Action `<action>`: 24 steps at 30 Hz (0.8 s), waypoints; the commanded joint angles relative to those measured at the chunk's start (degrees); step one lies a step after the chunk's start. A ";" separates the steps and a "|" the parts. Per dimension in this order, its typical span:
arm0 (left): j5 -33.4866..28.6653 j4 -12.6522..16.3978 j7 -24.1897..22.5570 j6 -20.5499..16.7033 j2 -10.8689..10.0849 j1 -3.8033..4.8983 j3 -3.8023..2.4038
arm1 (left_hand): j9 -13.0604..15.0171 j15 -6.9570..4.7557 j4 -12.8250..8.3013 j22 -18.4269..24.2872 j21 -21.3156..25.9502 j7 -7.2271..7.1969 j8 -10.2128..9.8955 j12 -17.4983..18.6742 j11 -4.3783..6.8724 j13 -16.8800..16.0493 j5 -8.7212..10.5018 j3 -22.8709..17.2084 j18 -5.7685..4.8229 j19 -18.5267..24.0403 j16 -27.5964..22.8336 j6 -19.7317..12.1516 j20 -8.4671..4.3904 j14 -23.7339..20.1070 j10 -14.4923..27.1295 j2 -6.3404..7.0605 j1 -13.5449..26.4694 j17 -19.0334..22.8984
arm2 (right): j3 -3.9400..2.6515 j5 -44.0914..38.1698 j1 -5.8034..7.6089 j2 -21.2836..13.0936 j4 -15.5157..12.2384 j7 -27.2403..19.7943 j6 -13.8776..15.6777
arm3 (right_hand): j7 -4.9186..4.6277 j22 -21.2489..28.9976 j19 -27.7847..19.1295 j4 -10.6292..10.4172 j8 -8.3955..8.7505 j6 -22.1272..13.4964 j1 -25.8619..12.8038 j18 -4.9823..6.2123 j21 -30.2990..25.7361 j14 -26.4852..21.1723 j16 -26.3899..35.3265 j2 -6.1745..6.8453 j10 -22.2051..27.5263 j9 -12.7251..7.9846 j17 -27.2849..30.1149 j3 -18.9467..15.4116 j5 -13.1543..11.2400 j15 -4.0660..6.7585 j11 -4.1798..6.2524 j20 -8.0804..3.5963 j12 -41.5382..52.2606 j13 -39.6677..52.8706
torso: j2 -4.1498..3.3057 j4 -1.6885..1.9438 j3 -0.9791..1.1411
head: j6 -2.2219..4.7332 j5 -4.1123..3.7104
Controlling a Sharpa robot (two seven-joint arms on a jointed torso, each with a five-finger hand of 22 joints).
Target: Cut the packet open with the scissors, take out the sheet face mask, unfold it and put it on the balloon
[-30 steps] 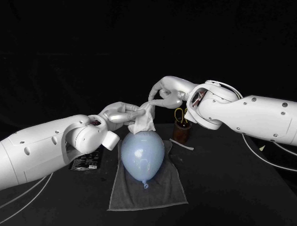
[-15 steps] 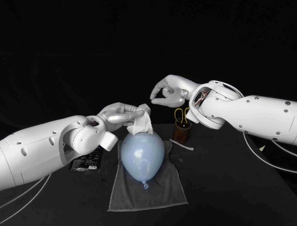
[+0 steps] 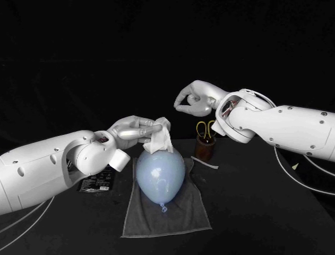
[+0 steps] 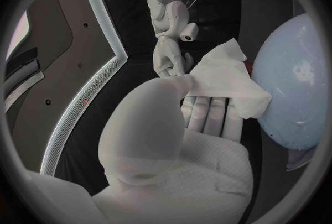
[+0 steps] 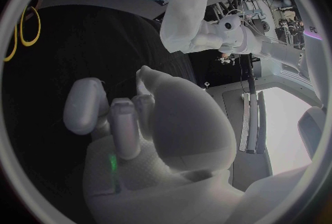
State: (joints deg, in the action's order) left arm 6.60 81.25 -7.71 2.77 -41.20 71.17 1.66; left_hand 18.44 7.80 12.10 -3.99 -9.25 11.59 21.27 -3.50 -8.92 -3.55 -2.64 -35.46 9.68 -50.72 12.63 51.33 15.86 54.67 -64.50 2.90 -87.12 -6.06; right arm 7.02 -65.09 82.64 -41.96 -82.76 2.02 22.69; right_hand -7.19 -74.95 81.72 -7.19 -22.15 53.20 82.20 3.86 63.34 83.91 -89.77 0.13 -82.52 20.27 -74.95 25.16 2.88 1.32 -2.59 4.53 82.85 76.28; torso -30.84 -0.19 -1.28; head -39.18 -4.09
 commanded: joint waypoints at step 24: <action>-1.13 1.91 -1.99 3.73 -1.83 0.08 -0.05 | 0.04 0.08 -1.28 -0.03 -0.06 0.01 -0.04 -0.14 -0.18 -0.04 -0.16 -2.13 0.87 -0.55 -0.63 -0.65 -0.22 0.71 0.84 -0.26 0.62 -0.08 | 0.55 23.52 -4.26 -5.51 -10.58 -8.70 5.56 | -1.21 -8.54 0.08 -4.49 1.25 -2.76 -7.66 0.97 -0.43 6.09 -0.23 4.02 -0.32 -1.86 -15.05 -2.54 0.85 -0.97 -1.13 0.82 -0.10 5.92 | 0.00 0.05 0.10 | 0.44 0.21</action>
State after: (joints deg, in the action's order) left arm 5.15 82.90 -8.81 5.01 -42.99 71.17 1.67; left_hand 18.39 7.86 10.82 -4.02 -9.25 11.79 21.19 -3.50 -9.12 -3.56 -2.61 -37.34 9.96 -51.00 12.19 50.75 15.57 55.02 -63.77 2.74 -86.68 -6.06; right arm 7.63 -46.69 78.48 -47.44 -93.04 -3.63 28.37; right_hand -8.50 -74.92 81.76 -11.41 -21.04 50.80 74.93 3.86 63.11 84.11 -89.80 4.21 -82.40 18.47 -74.92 22.52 3.45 0.70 -2.92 4.97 82.70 74.84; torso -30.82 -0.20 -1.20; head -38.72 -3.83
